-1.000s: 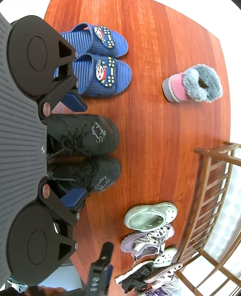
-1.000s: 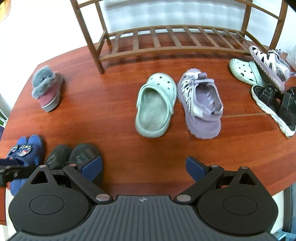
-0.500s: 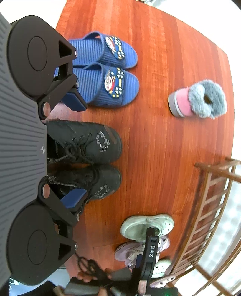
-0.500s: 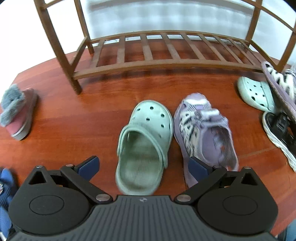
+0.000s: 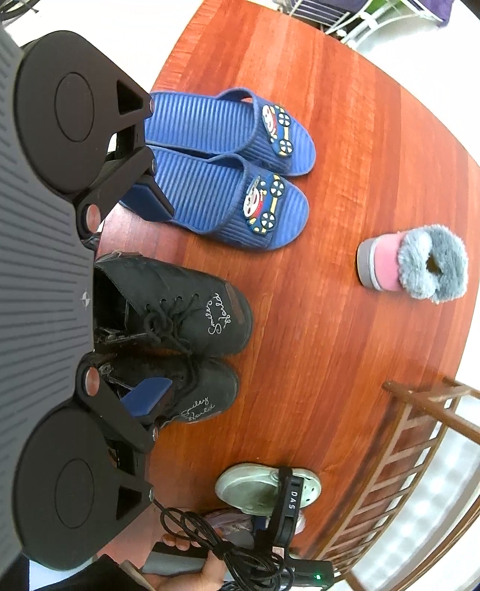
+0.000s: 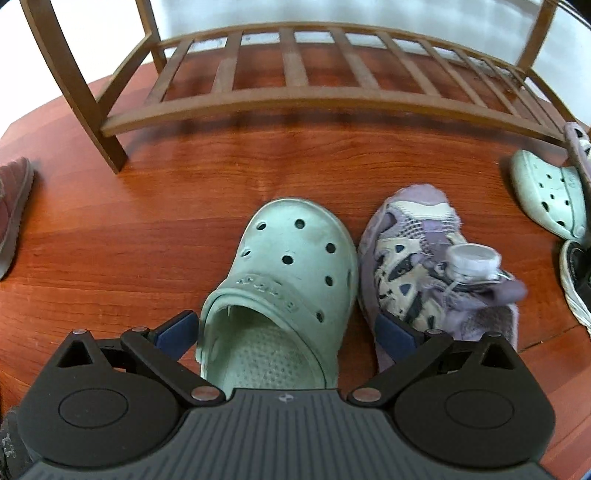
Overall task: Organize scattered shoes
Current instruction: 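Move the right tool to the mint-green clog and close on its heel, then grasp the lavender sneaker with the left tool while the right holds the mint clog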
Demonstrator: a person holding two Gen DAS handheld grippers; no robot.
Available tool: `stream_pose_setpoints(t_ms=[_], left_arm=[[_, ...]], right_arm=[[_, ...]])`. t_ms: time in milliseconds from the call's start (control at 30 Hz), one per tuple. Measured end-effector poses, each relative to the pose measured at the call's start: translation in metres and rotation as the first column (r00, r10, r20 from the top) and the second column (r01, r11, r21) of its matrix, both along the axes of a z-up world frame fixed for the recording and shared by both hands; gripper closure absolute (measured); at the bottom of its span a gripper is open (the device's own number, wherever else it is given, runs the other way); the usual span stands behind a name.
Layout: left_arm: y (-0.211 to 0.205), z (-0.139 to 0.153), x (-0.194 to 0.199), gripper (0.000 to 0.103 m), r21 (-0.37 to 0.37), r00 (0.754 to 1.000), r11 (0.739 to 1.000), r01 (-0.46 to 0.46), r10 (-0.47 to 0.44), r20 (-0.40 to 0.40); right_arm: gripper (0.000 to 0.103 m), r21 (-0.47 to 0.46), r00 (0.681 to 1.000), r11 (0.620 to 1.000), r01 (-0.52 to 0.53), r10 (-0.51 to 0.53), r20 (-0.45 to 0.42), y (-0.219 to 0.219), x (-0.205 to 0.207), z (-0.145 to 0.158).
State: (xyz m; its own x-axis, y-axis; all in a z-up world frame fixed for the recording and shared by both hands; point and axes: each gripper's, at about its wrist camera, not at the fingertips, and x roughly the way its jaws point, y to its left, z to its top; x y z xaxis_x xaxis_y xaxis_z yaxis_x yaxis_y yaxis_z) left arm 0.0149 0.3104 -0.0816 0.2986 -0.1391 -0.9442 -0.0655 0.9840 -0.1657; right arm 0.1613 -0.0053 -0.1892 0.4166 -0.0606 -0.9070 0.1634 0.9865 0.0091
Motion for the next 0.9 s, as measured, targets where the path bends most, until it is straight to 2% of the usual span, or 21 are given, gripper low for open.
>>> stream_pose_setpoints(t_ms=[200, 333, 633, 733, 900], left_arm=[[-0.013, 0.002, -0.005, 0.011, 0.003, 1.0, 1.0, 0.0, 0.0, 0.013], [-0.024, 0.003, -0.009, 0.011, 0.006, 1.0, 1.0, 0.007, -0.007, 0.023], [-0.065, 0.002, -0.01, 0.011, -0.007, 0.999, 0.999, 0.032, -0.032, 0.041], [-0.091, 0.003, -0.007, 0.011, -0.023, 0.997, 0.998, 0.055, -0.054, 0.053], [-0.135, 0.007, -0.002, 0.01, -0.056, 0.992, 0.993, 0.099, -0.094, 0.082]], right_arm=[[0.016, 0.003, 0.999, 0.999, -0.042, 0.042, 0.016, 0.004, -0.003, 0.001], [0.028, -0.001, 0.995, 0.996, -0.093, 0.093, 0.037, 0.003, -0.012, 0.01], [0.03, 0.098, 0.979, 0.979, -0.179, 0.168, 0.111, -0.027, -0.068, 0.066], [0.03, 0.114, 0.97, 0.969, -0.218, 0.203, 0.131, -0.04, -0.083, 0.089], [0.03, 0.131, 0.967, 0.966, -0.223, 0.202, 0.158, -0.076, -0.112, 0.122]])
